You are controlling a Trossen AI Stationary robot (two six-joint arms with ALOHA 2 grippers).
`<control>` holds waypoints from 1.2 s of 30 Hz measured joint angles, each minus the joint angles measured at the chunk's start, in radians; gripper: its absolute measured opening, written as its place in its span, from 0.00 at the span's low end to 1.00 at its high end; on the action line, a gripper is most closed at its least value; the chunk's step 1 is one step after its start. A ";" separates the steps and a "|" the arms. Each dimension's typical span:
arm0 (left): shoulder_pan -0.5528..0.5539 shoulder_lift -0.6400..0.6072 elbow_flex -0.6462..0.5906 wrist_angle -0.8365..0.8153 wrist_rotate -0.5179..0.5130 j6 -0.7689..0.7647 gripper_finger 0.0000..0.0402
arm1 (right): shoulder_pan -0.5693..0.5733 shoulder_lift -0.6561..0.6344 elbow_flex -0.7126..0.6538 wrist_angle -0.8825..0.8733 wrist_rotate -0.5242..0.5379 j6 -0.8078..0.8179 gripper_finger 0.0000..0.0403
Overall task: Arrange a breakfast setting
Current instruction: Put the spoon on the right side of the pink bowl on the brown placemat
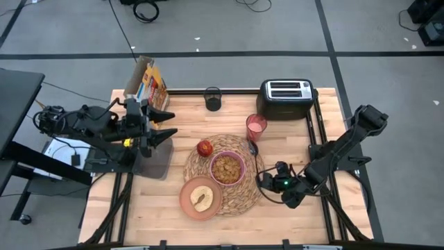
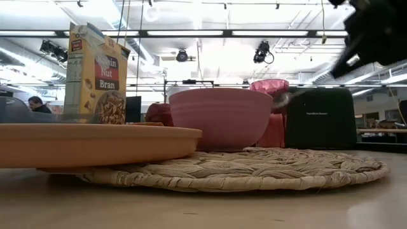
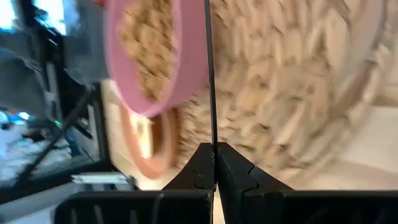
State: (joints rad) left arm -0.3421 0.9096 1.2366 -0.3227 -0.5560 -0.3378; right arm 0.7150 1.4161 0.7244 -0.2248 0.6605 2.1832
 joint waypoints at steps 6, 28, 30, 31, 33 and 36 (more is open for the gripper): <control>0.003 0.000 0.000 0.015 -0.050 -0.015 0.73 | -0.006 0.025 -0.069 0.029 -0.061 -0.003 0.02; 0.003 0.000 0.000 -0.013 -0.097 -0.041 0.73 | -0.073 0.236 -0.003 0.104 -0.218 0.001 0.02; 0.003 0.000 0.000 -0.018 -0.098 -0.037 0.73 | -0.076 0.250 -0.002 0.145 -0.256 0.009 0.03; 0.003 -0.001 0.000 -0.022 -0.098 -0.036 0.73 | -0.076 0.253 -0.002 0.148 -0.278 0.012 0.04; 0.003 -0.003 0.000 -0.023 -0.098 -0.035 0.73 | -0.074 0.251 -0.002 0.148 -0.310 0.019 0.08; 0.003 -0.002 0.000 -0.029 -0.097 -0.018 0.73 | -0.074 0.235 -0.002 0.136 -0.327 0.011 0.15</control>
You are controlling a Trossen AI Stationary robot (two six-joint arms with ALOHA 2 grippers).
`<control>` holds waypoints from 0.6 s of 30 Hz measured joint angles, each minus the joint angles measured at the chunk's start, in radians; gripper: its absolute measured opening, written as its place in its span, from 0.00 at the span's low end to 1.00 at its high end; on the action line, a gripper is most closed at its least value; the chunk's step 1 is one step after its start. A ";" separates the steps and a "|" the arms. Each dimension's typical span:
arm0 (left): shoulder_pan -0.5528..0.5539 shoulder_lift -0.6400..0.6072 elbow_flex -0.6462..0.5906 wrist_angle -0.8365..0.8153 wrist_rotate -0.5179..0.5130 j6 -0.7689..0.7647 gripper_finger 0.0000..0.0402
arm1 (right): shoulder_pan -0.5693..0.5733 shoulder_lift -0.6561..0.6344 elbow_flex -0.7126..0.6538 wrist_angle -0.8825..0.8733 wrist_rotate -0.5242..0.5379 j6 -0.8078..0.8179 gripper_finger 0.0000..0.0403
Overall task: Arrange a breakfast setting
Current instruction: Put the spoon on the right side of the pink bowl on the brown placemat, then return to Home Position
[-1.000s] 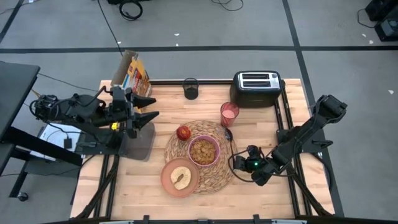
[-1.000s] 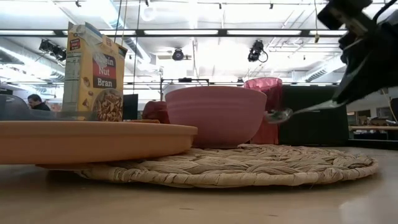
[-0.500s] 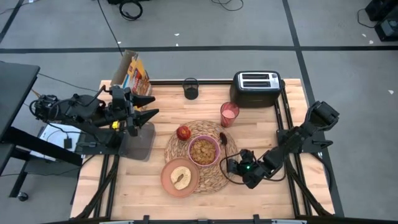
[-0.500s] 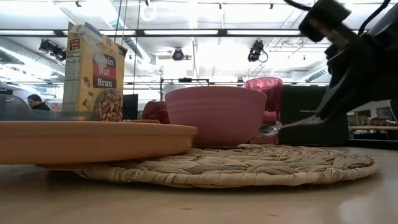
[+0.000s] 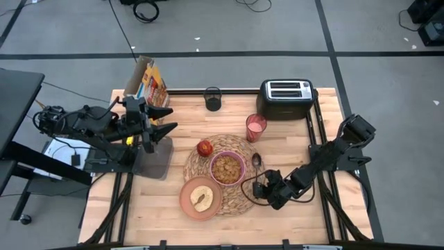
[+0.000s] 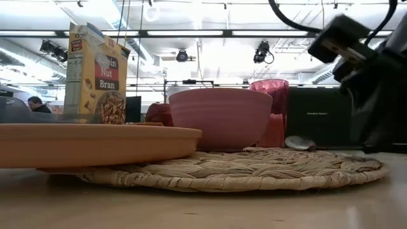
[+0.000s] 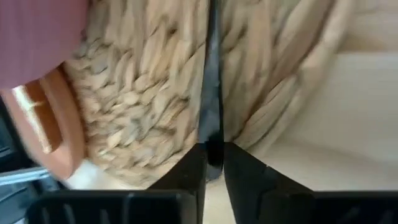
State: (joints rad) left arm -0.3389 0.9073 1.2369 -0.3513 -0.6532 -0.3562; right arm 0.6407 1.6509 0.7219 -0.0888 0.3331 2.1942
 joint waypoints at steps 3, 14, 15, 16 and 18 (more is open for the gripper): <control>0.000 0.000 0.000 0.000 0.000 0.009 0.73 | -0.003 -0.022 0.002 -0.005 -0.018 -0.012 0.20; 0.000 0.000 0.000 0.001 0.000 0.028 0.73 | -0.040 -0.236 0.002 -0.363 -0.090 -0.198 0.28; 0.000 0.000 0.000 0.002 0.000 0.028 0.73 | -0.069 -0.259 0.002 -0.426 -0.082 -0.248 0.28; 0.000 0.000 0.000 0.004 0.000 0.029 0.73 | -0.103 -0.274 0.002 -0.472 -0.075 -0.313 0.28; 0.000 0.001 0.000 0.010 0.000 0.030 0.73 | -0.178 -0.294 -0.008 -0.548 -0.071 -0.479 0.28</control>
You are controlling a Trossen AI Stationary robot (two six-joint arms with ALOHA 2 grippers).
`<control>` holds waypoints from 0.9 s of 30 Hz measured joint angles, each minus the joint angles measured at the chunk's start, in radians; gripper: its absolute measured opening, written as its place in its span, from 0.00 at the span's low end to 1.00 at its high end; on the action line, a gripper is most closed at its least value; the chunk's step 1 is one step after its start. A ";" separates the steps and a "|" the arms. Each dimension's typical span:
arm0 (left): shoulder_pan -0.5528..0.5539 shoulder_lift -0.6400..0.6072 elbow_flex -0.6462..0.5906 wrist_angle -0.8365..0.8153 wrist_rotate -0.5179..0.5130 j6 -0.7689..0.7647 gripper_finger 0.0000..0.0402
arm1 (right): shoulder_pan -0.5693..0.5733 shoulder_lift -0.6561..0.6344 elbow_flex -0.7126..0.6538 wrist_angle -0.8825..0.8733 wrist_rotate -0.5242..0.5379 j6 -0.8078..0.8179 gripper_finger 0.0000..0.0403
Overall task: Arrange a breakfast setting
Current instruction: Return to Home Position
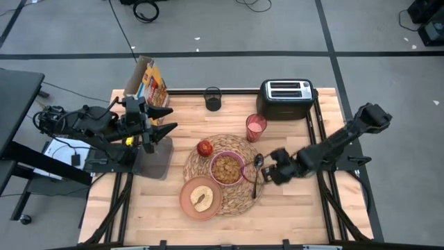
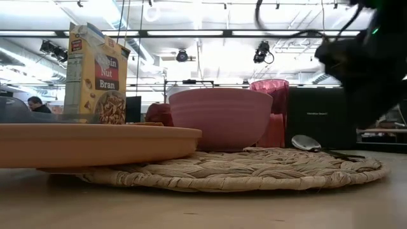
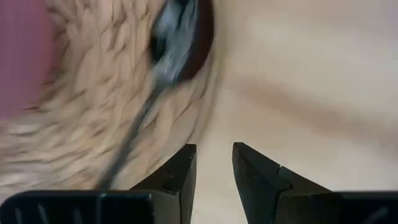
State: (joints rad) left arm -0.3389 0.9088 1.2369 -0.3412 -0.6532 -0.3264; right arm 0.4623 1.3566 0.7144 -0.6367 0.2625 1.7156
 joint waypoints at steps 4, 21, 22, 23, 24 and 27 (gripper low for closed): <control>0.000 0.001 0.000 0.005 0.001 0.000 0.73 | -0.141 0.004 -0.017 0.029 0.031 -0.450 0.28; -0.012 0.001 0.000 0.075 0.038 0.025 0.73 | -0.236 0.116 -0.019 0.166 0.064 -1.039 0.28; -0.011 0.001 0.000 0.075 0.038 0.025 0.73 | -0.237 0.112 -0.019 0.165 0.065 -1.037 0.28; -0.011 0.001 0.000 0.075 0.037 0.028 0.73 | -0.238 0.109 -0.019 0.163 0.065 -1.033 0.28; -0.011 0.001 0.000 0.075 0.037 0.033 0.73 | -0.237 0.104 -0.019 0.156 0.066 -1.033 0.28; -0.011 0.001 0.000 0.080 0.036 0.052 0.73 | -0.241 0.085 -0.019 0.149 0.087 -1.059 0.28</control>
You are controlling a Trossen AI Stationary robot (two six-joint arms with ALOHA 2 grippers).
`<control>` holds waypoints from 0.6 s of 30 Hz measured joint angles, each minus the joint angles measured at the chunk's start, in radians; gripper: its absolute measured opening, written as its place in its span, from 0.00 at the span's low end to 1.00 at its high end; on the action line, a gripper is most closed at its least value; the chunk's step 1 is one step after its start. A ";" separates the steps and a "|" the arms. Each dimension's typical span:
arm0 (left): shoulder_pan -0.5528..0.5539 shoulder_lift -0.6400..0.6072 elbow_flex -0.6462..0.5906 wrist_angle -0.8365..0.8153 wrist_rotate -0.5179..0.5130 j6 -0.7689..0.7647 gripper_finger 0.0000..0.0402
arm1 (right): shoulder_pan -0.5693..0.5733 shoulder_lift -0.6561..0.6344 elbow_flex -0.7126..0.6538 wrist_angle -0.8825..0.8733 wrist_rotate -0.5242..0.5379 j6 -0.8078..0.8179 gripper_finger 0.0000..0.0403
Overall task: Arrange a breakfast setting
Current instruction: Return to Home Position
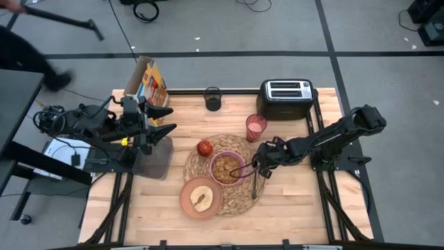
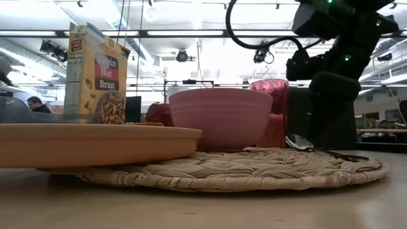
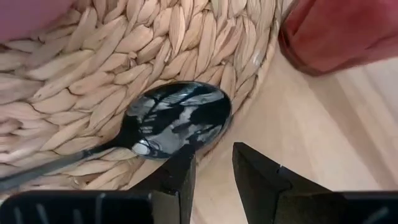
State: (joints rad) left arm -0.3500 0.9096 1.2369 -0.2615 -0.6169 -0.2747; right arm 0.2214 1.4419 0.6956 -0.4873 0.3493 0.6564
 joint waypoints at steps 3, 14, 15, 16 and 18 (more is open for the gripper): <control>0.000 0.000 0.000 0.011 -0.001 0.010 0.73 | -0.014 -0.007 0.000 -0.013 0.000 -0.063 0.28; 0.000 0.000 0.000 0.032 -0.002 0.008 0.73 | -0.021 0.041 -0.021 0.094 0.006 -0.415 0.28; 0.000 0.000 0.000 0.033 -0.002 0.007 0.73 | -0.021 0.040 -0.017 0.088 0.006 -0.408 0.28; 0.000 0.000 0.000 0.033 -0.002 0.007 0.73 | -0.022 0.037 -0.012 0.083 0.006 -0.404 0.28; 0.000 0.000 0.000 0.033 -0.002 0.006 0.73 | -0.022 0.032 0.000 0.072 0.009 -0.398 0.28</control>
State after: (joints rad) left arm -0.3500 0.9096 1.2369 -0.2283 -0.6193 -0.2687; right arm 0.1993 1.4735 0.6961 -0.4152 0.3581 0.2583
